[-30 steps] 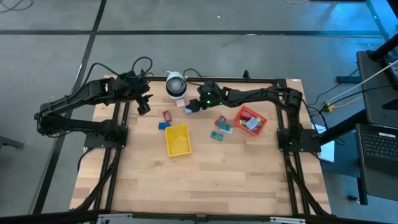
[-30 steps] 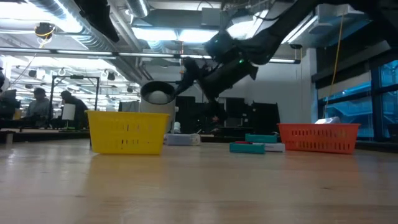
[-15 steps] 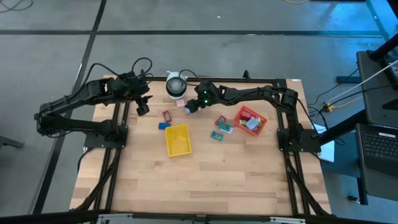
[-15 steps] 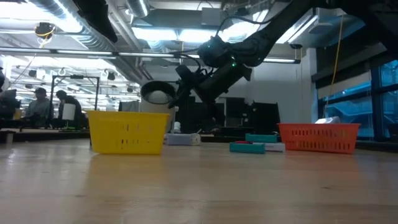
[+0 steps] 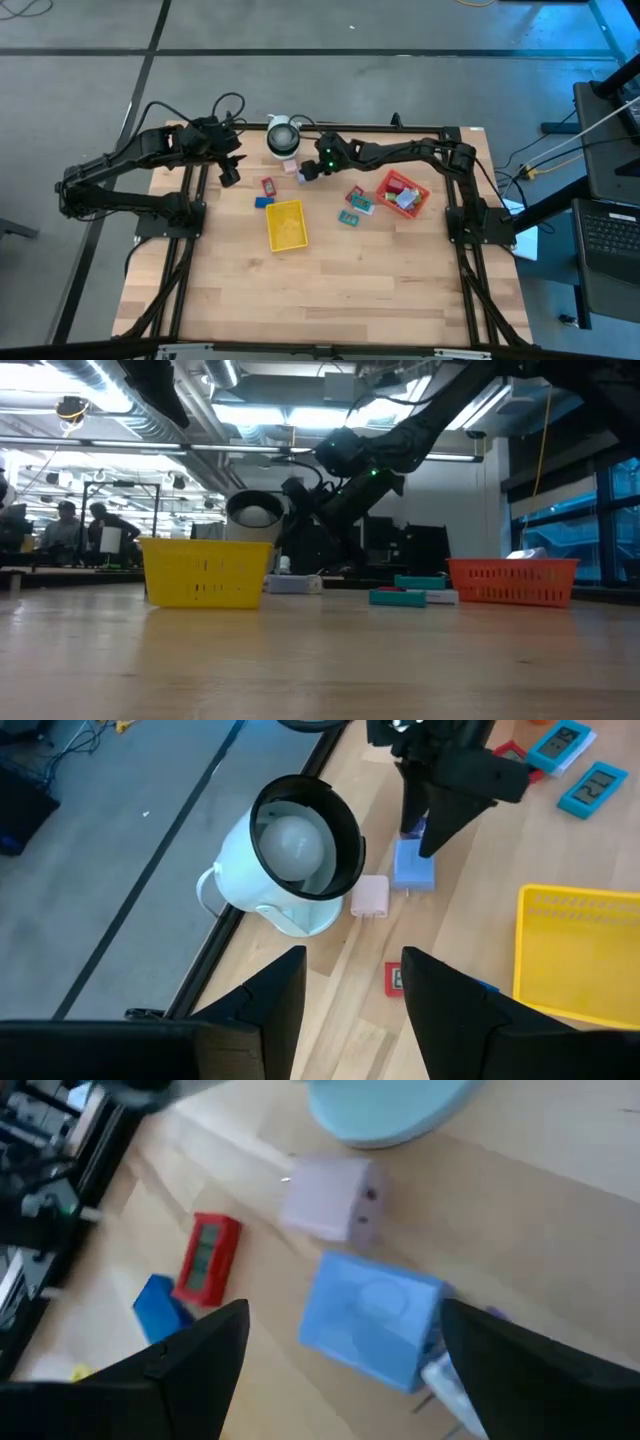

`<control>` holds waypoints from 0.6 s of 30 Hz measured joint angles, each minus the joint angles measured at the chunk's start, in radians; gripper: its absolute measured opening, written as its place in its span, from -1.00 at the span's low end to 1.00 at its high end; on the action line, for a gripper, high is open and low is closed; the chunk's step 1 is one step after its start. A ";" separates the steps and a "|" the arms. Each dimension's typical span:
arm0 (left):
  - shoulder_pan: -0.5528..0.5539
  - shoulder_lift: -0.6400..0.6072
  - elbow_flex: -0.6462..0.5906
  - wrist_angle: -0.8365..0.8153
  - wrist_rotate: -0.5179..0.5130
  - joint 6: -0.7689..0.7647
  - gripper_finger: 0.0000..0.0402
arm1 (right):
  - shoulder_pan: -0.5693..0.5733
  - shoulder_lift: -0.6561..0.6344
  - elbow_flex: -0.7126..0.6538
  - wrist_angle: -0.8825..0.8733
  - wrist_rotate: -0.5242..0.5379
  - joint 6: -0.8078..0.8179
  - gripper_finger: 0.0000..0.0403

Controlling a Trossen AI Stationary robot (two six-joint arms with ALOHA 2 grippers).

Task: Pick & Place Office items
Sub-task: Put the blue charger adapter into the orange basket

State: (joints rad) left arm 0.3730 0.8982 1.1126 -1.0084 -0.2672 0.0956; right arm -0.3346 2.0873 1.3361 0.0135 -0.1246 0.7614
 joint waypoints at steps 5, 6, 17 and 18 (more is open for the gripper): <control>0.000 0.000 0.000 0.000 0.000 0.000 -0.20 | 0.004 0.000 0.000 0.002 0.043 0.031 0.66; 0.000 0.000 0.000 0.000 0.000 0.000 -0.20 | 0.005 0.000 0.000 0.002 0.047 0.038 0.66; 0.000 0.000 0.000 0.002 0.006 0.000 -0.20 | 0.016 0.000 0.000 0.051 0.068 0.066 0.66; 0.000 0.000 0.000 0.002 0.012 0.000 -0.20 | 0.020 0.000 0.000 0.054 0.068 0.066 0.66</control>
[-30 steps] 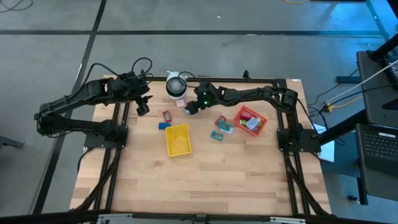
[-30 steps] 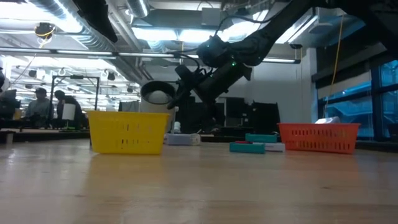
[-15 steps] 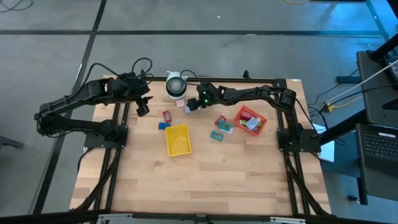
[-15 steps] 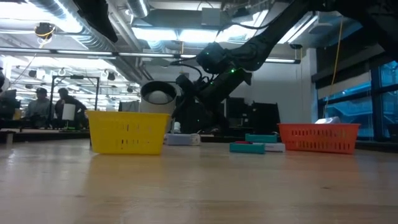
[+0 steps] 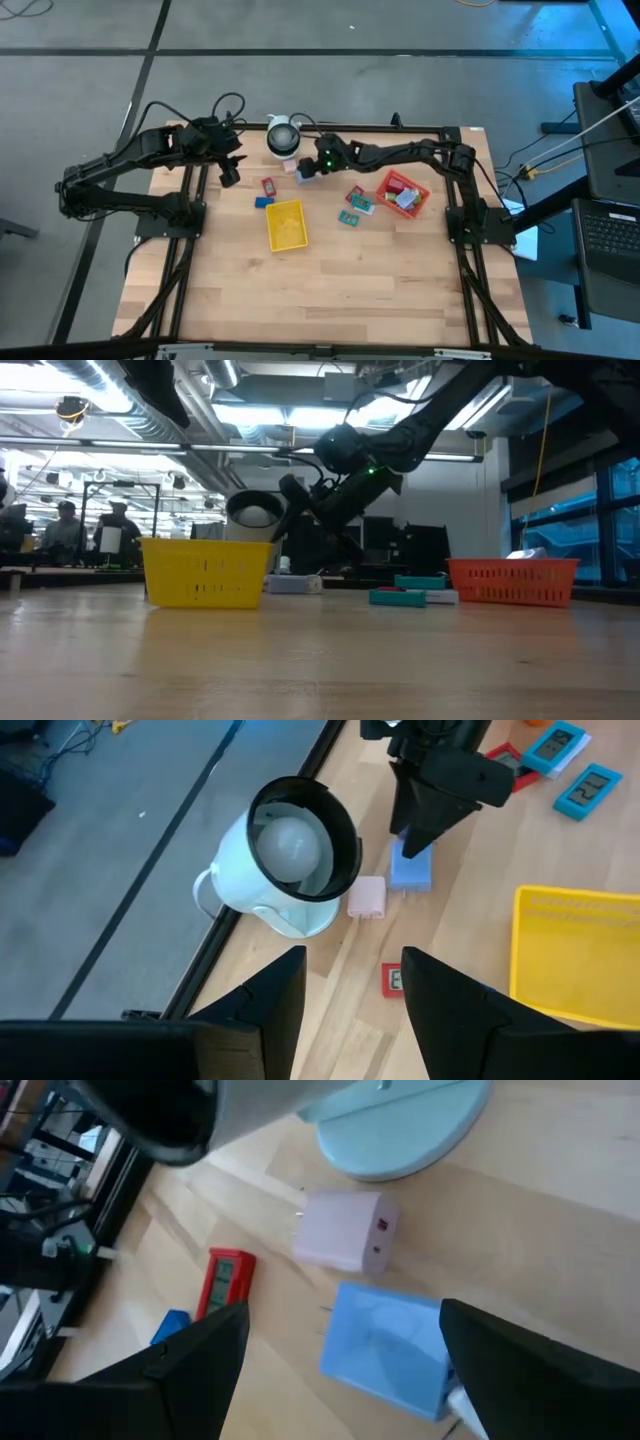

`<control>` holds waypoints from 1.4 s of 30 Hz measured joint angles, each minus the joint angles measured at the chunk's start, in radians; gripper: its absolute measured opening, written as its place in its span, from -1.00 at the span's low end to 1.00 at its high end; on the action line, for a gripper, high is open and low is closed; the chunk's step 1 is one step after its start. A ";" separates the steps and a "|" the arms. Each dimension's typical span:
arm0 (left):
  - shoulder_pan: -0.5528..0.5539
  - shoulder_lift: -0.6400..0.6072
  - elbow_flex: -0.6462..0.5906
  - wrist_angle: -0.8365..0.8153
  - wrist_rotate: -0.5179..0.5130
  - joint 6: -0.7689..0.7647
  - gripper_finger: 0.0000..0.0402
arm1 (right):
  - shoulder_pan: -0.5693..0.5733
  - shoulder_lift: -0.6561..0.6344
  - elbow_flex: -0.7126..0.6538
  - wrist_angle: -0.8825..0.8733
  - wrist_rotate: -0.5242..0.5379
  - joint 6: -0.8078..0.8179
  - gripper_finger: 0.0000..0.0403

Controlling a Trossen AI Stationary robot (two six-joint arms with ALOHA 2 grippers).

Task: Pick & Place Office items
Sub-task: Put the blue charger adapter into the orange basket

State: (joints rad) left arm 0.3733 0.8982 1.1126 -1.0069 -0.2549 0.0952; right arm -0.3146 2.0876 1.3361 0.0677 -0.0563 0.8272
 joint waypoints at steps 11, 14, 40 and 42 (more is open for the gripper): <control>0.000 0.000 0.000 -0.002 0.034 -0.004 -0.20 | 0.026 0.044 0.003 0.022 0.012 0.029 0.66; 0.000 0.000 0.000 -0.009 0.042 -0.005 -0.20 | 0.038 0.058 0.005 0.038 0.019 0.034 0.66; 0.000 -0.005 0.000 -0.072 0.093 -0.013 -0.20 | 0.292 -0.048 -0.003 -0.305 0.226 0.224 0.66; 0.000 -0.006 0.000 -0.076 0.097 -0.014 -0.22 | 0.299 -0.068 -0.004 -0.379 0.287 0.258 0.66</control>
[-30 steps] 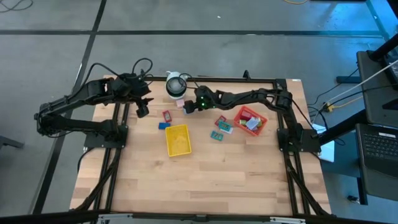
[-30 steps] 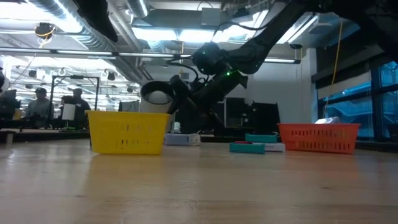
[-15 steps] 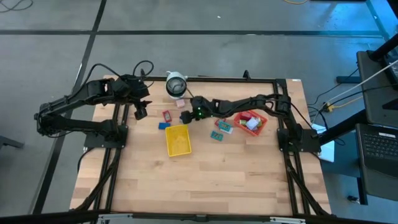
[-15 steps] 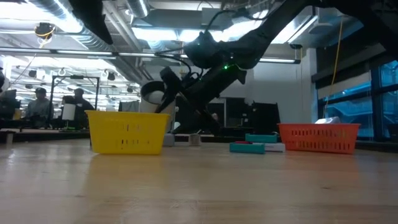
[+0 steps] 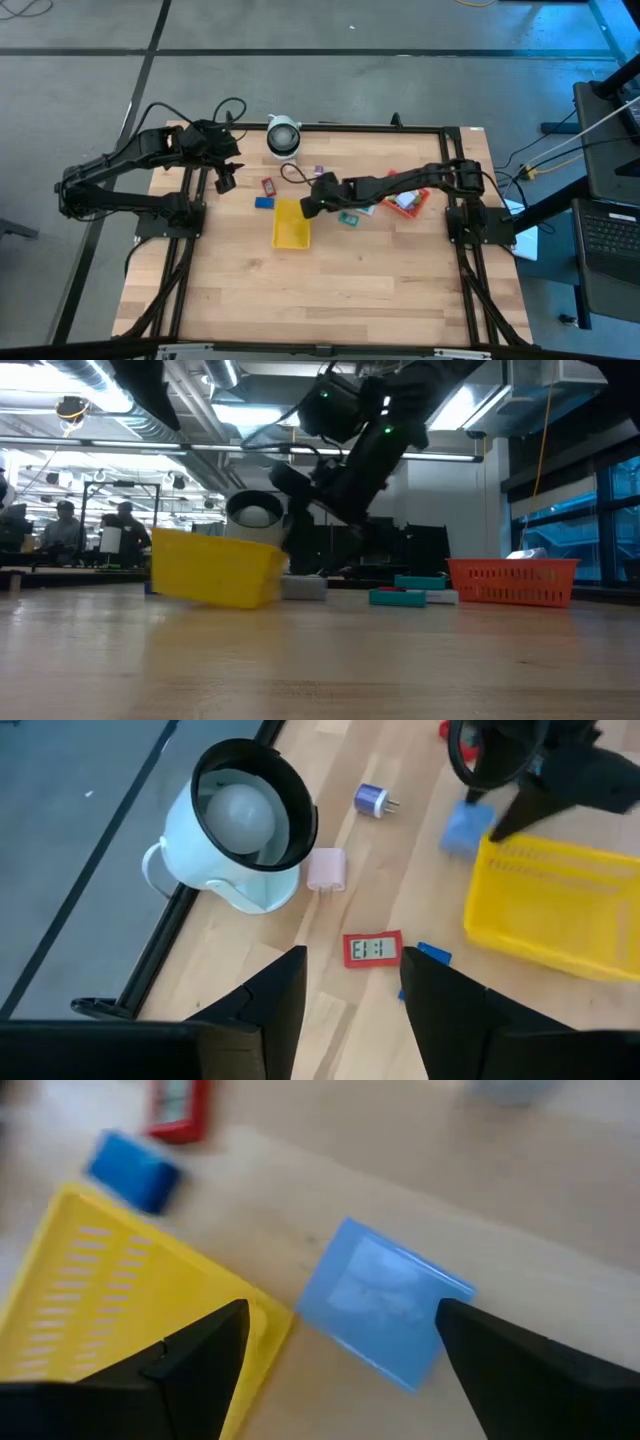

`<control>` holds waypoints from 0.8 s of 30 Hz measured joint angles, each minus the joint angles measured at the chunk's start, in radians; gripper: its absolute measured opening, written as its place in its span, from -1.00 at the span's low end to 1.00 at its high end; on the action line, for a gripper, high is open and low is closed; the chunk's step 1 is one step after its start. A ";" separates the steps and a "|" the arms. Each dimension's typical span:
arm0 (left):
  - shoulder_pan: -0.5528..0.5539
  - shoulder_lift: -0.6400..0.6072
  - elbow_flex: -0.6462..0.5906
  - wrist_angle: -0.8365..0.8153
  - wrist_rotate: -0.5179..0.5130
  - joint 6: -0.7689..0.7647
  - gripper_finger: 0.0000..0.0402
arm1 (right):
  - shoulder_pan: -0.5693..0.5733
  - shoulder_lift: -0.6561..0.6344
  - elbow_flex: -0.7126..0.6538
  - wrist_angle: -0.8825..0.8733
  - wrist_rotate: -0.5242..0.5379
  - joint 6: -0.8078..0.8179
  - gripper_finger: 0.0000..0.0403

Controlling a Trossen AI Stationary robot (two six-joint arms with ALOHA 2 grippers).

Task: Pick & Place Office items
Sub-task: Put the blue charger adapter into the orange basket, then adjust the yellow basket

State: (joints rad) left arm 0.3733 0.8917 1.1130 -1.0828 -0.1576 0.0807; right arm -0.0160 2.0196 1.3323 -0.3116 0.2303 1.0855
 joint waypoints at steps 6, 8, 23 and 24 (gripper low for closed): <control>-0.007 0.008 0.000 0.001 0.124 -0.010 -0.30 | 0.000 -0.040 -0.003 -0.126 0.063 0.057 0.66; -0.026 0.012 0.000 0.002 0.131 -0.012 -0.33 | 0.006 -0.059 -0.003 -0.092 0.074 0.051 0.66; 0.009 -0.033 0.001 -0.100 0.022 -0.016 -0.35 | -0.013 -0.152 0.001 -0.085 0.077 -0.089 0.66; 0.014 -0.033 0.001 -0.105 0.023 -0.016 -0.36 | -0.022 -0.140 0.000 -0.086 0.059 -0.080 0.66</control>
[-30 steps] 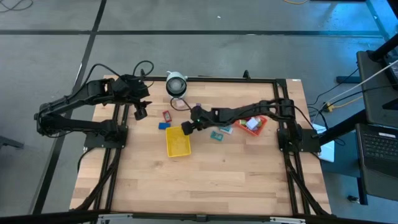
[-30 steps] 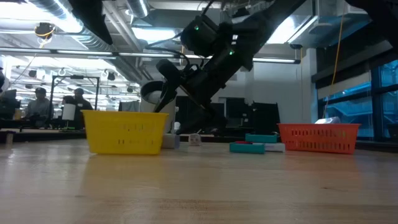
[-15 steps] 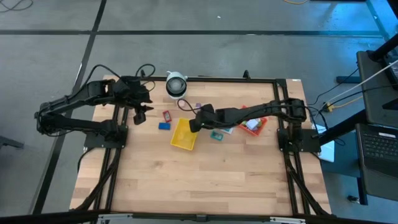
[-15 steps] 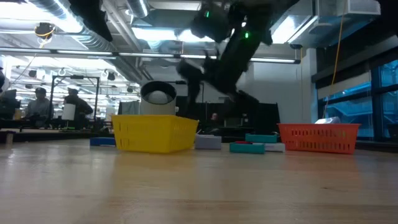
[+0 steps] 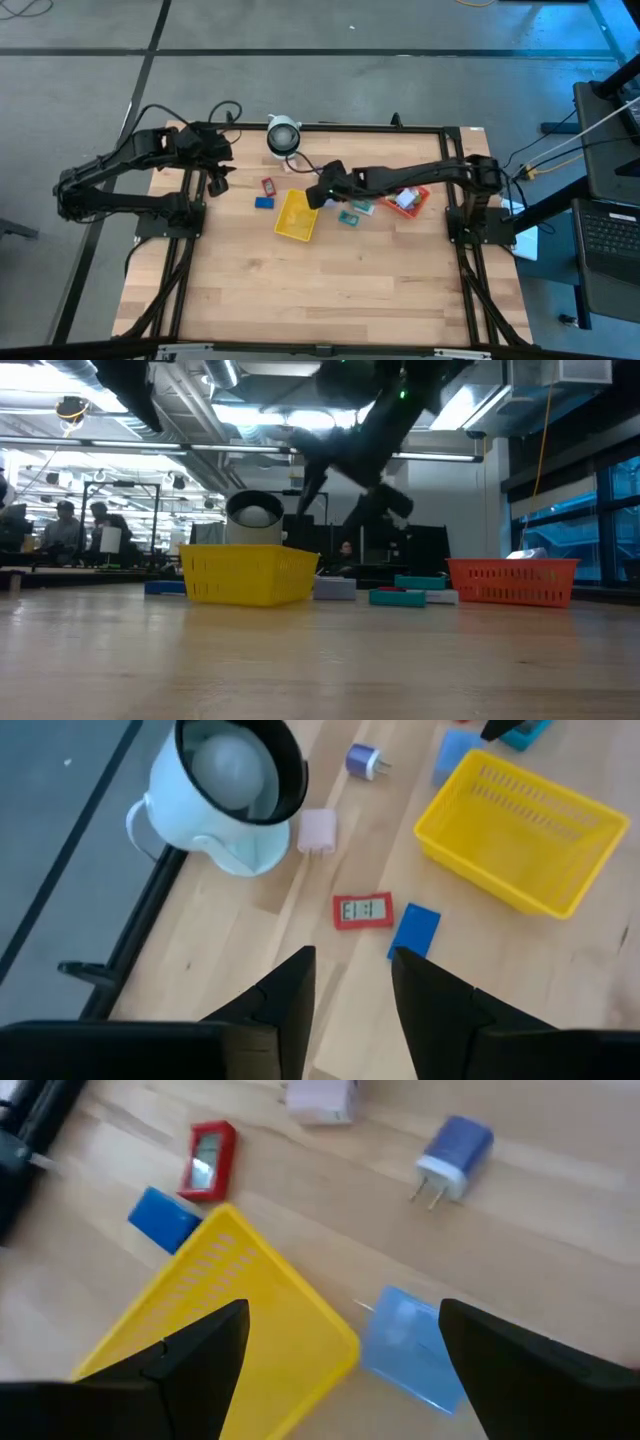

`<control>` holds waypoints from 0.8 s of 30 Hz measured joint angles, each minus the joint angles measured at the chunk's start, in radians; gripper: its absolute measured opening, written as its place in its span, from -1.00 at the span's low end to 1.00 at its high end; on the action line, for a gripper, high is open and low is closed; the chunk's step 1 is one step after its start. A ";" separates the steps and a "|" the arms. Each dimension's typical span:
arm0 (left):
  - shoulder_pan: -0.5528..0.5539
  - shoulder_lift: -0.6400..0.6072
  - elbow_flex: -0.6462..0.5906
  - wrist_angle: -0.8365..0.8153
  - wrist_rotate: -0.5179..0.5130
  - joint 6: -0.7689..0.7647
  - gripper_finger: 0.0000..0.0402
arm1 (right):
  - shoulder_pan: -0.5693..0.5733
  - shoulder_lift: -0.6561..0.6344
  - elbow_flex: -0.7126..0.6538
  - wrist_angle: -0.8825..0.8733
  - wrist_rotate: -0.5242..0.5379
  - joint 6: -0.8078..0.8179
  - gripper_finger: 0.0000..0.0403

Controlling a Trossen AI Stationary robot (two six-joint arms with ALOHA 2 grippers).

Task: Pick & Place Office items
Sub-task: Adjust the yellow basket

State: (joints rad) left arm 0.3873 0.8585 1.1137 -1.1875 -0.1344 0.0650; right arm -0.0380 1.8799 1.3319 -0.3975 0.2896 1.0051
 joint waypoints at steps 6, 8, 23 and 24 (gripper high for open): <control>0.024 -0.004 0.000 0.003 0.037 0.000 -0.42 | -0.034 0.060 0.003 0.226 -0.116 -0.018 0.66; 0.029 -0.005 0.000 0.003 0.040 0.000 -0.45 | -0.042 0.079 0.004 0.269 -0.139 -0.018 0.66; 0.036 -0.006 0.000 0.005 0.056 0.000 -0.47 | -0.078 0.172 0.003 0.440 -0.227 -0.030 0.66; 0.036 -0.006 0.000 0.005 0.057 0.000 -0.47 | -0.079 0.178 0.003 0.452 -0.233 -0.029 0.66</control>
State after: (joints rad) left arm 0.4229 0.8524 1.1137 -1.1824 -0.0770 0.0650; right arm -0.1169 2.0576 1.3354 0.0547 0.0563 0.9756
